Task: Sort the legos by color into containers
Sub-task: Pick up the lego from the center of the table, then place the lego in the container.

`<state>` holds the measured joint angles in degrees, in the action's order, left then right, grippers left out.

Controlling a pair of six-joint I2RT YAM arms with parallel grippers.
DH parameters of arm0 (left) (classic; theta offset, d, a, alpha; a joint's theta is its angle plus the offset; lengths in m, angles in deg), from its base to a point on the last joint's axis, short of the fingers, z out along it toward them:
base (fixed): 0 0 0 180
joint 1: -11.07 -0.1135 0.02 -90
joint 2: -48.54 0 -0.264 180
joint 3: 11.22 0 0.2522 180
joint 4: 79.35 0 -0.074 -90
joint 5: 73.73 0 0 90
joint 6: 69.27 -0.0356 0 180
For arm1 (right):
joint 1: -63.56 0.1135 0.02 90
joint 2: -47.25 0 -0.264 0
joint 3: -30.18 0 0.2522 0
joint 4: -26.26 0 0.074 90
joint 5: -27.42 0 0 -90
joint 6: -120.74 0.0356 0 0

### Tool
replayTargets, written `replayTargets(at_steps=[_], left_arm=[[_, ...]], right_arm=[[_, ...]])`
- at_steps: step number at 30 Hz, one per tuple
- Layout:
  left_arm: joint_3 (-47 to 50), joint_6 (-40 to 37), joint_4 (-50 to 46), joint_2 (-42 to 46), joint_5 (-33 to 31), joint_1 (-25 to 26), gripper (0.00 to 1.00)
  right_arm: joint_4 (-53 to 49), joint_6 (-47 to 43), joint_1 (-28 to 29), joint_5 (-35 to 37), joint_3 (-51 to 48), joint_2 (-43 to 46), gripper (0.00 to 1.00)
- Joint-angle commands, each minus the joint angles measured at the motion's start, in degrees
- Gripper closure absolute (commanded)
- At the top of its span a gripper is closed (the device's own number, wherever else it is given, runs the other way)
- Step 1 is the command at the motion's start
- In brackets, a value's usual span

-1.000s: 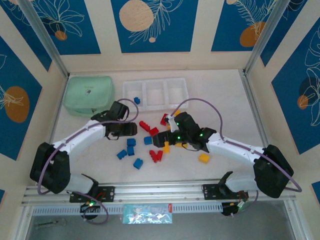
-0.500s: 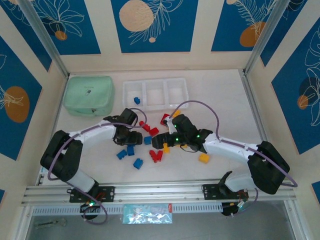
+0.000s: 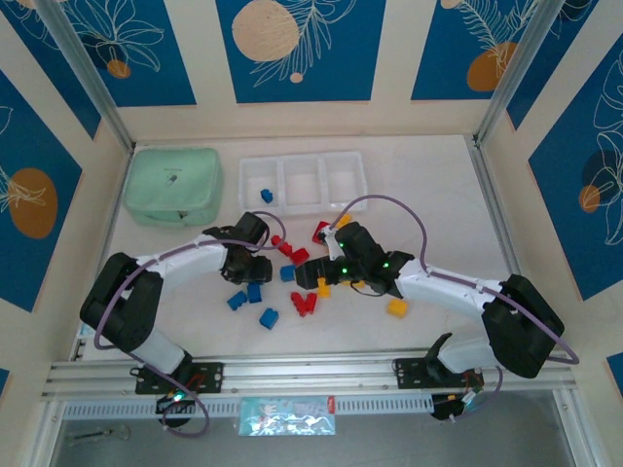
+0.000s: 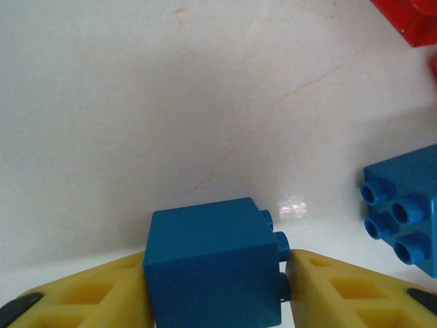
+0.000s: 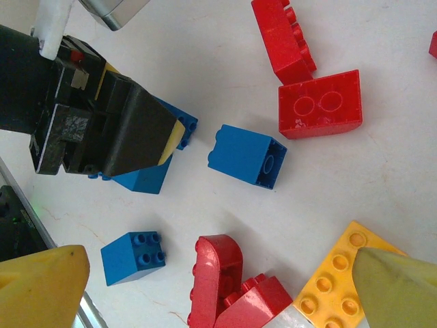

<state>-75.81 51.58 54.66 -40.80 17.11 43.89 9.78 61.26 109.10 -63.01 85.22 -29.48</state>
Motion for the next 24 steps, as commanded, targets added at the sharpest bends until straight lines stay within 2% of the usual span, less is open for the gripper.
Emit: replayTargets(at_steps=[1, 10, 16, 24], left_arm=[[0.12, -0.79, -1.61, 1.65, -2.11, 0.58, 0.52], [-1.90, -1.74, -2.93, 4.27, -3.09, 0.58, 0.55], [-7.83, -4.13, -3.46, 6.28, -7.87, 0.22, 0.55], [-19.10, -8.07, -0.74, -0.35, -13.37, -3.13, 0.57]], right_arm=[[0.26, 0.59, -0.36, 0.16, -0.38, 0.49, 0.01], [0.01, 0.33, -2.33, -0.93, -0.17, 2.61, 0.01], [0.98, 1.38, -6.68, -4.62, 0.44, 3.48, 0.01], [0.56, 1.23, -11.23, -5.03, 2.16, 3.87, 0.01]])
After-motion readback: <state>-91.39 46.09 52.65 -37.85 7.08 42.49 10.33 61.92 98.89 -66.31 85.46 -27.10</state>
